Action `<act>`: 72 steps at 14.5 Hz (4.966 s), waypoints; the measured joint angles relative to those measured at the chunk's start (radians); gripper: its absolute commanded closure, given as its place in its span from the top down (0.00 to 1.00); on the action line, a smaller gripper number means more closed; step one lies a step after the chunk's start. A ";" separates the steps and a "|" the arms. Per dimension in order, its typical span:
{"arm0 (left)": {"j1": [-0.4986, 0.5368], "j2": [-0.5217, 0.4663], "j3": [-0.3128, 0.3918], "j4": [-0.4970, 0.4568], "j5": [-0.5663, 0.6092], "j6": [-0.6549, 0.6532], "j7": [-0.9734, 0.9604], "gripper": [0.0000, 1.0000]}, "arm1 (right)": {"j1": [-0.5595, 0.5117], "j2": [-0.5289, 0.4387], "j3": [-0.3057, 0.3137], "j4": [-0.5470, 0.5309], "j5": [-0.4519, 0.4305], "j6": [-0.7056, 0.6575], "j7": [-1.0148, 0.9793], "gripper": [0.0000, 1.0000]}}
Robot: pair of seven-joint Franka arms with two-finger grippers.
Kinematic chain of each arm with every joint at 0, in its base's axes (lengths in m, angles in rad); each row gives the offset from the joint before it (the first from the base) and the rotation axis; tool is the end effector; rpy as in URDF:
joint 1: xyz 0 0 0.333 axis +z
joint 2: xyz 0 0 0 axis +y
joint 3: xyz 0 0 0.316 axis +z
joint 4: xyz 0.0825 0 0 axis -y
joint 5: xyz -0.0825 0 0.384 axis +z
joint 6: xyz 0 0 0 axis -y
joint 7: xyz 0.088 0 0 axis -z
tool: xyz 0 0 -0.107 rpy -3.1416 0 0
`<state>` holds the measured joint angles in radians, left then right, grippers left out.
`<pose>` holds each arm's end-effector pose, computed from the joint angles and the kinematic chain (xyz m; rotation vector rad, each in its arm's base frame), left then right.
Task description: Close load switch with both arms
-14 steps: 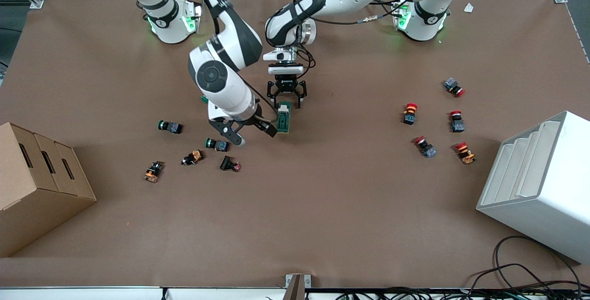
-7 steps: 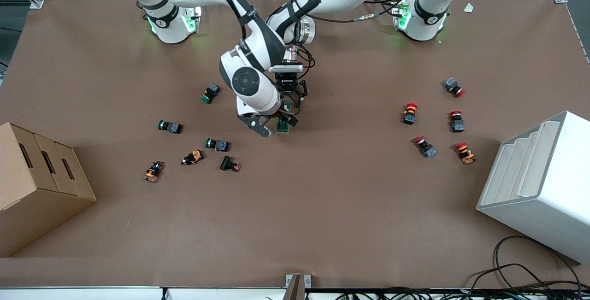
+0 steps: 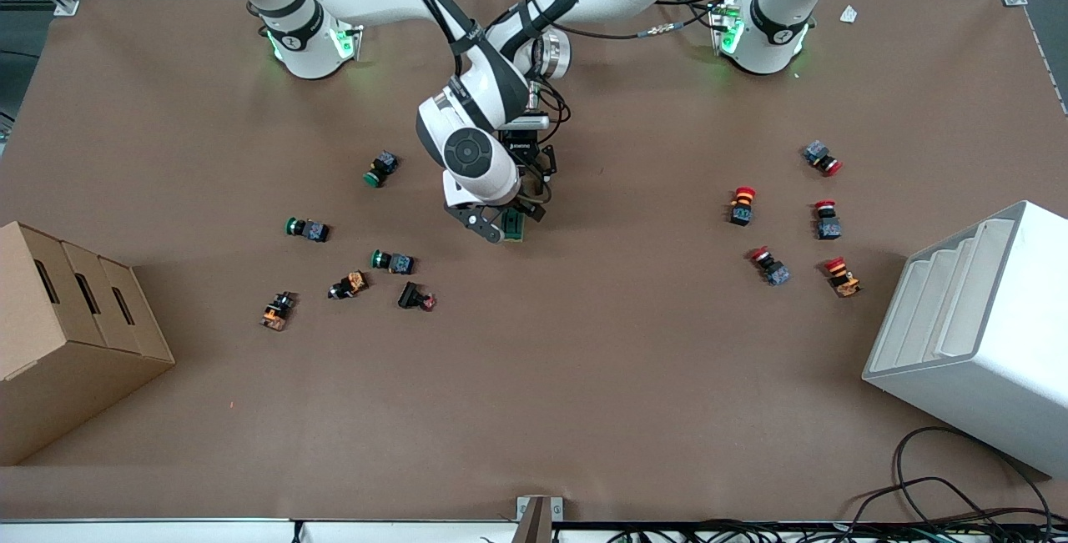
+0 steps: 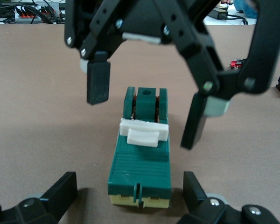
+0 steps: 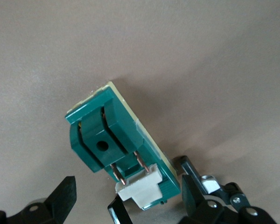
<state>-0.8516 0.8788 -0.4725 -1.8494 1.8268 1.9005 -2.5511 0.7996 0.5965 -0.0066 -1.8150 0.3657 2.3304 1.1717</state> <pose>0.2190 -0.5645 0.0774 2.6928 -0.0031 1.5768 0.4468 0.4627 0.2039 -2.8893 0.9601 0.3865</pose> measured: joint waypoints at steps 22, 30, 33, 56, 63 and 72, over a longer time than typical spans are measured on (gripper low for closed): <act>0.000 0.000 0.000 0.000 0.000 0.000 -0.001 1.00 | -0.002 -0.005 -0.015 0.046 0.088 0.023 0.005 1.00; 0.000 0.000 0.000 0.000 0.000 0.000 -0.001 1.00 | -0.021 0.047 -0.024 0.122 0.088 0.097 -0.004 1.00; 0.000 0.000 0.000 0.000 0.000 0.000 -0.001 1.00 | -0.033 0.057 -0.024 0.133 0.088 0.097 -0.026 1.00; 0.013 -0.004 -0.004 0.070 -0.109 0.006 0.048 1.00 | -0.386 -0.158 -0.174 0.208 -0.143 -0.484 -0.763 1.00; 0.018 -0.070 -0.016 0.265 -0.479 0.018 0.307 1.00 | -0.613 -0.331 -0.200 0.221 -0.357 -0.643 -1.183 1.00; 0.265 -0.334 -0.012 0.349 -1.001 0.018 0.964 1.00 | -0.755 -0.360 -0.199 0.425 -0.367 -0.858 -1.324 1.00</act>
<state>-0.5870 0.5447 -0.4848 -1.5000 0.8262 1.9188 -1.5874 0.0450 0.2366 -0.2060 -1.3905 -0.0014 1.4721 -0.1526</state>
